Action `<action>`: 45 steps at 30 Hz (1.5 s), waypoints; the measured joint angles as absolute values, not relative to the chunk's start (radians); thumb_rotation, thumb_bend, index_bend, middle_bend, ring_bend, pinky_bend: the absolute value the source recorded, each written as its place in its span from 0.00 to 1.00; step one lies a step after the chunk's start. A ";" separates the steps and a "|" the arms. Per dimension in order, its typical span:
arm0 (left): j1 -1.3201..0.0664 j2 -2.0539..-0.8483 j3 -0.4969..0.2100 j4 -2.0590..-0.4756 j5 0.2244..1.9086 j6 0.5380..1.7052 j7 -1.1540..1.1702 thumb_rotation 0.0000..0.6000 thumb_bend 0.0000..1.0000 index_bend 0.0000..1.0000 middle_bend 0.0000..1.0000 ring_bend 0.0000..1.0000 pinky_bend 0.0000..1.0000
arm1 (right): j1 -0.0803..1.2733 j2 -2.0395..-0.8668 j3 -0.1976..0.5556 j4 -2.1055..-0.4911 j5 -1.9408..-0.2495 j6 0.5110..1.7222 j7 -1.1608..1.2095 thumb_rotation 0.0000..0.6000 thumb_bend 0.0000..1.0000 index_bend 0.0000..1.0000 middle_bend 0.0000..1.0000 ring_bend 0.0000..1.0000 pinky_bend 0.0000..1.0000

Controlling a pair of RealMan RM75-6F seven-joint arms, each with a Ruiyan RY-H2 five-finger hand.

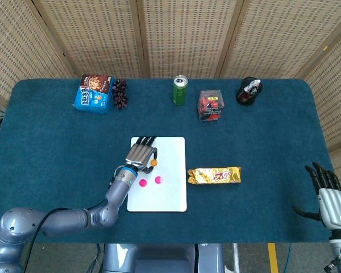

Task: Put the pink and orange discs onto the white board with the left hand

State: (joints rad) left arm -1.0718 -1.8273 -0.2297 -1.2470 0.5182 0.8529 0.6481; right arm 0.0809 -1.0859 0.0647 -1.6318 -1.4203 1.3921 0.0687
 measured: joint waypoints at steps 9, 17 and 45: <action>-1.078 -1.847 -0.224 -1.237 0.504 0.866 0.663 1.00 0.35 0.52 0.00 0.00 0.00 | 0.079 -1.086 0.065 -1.630 -1.421 1.395 0.074 1.00 0.00 0.00 0.00 0.00 0.00; -1.082 -1.868 -0.224 -1.216 0.501 0.874 0.674 1.00 0.35 0.52 0.00 0.00 0.00 | 0.078 -1.085 0.064 -1.629 -1.423 1.395 0.079 1.00 0.00 0.00 0.00 0.00 0.00; -1.077 -1.843 -0.233 -1.263 0.503 0.884 0.686 1.00 0.31 0.22 0.00 0.00 0.00 | 0.077 -1.086 0.065 -1.628 -1.423 1.395 0.077 1.00 0.00 0.00 0.00 0.00 0.00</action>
